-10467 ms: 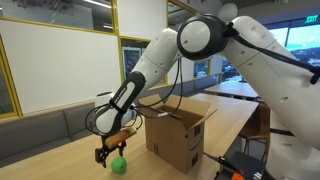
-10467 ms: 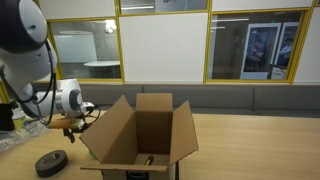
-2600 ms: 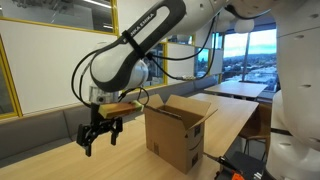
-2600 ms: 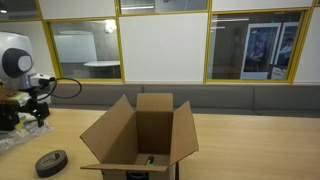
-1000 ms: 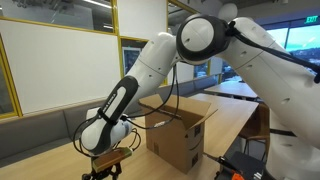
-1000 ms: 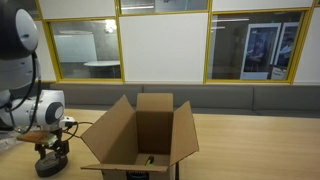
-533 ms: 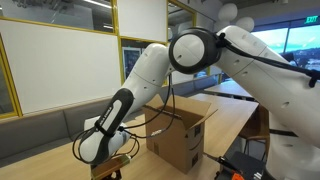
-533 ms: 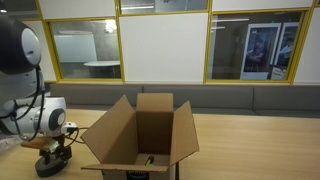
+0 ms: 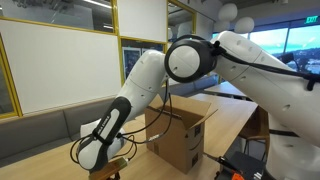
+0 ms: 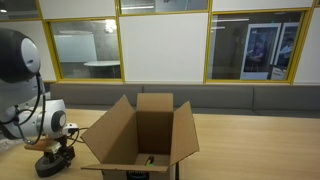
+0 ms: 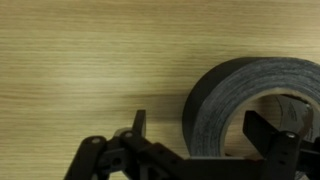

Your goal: Put the spoon, apple and masking tape inside the box.

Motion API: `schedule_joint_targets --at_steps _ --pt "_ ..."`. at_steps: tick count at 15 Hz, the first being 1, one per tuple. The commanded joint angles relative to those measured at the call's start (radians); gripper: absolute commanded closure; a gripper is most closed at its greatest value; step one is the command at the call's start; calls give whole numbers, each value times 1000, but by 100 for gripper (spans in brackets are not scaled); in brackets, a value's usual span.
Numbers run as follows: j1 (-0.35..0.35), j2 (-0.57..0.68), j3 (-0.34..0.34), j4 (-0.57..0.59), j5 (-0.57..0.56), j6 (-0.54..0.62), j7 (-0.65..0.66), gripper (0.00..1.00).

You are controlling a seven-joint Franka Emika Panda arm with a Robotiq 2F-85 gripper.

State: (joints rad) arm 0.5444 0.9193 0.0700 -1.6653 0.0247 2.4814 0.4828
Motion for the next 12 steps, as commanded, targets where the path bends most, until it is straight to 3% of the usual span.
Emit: schedule_joint_targets --at_steps 1,3,8,10,12 --pt "25 30 -28 49 -23 0 44 0" --pt "23 31 -32 47 -20 9 51 27" --pt "22 16 -46 31 -17 30 73 67" --pt "19 5 -48 18 -15 41 79 81" --pt "15 -16 -57 -5 -17 48 85 83"
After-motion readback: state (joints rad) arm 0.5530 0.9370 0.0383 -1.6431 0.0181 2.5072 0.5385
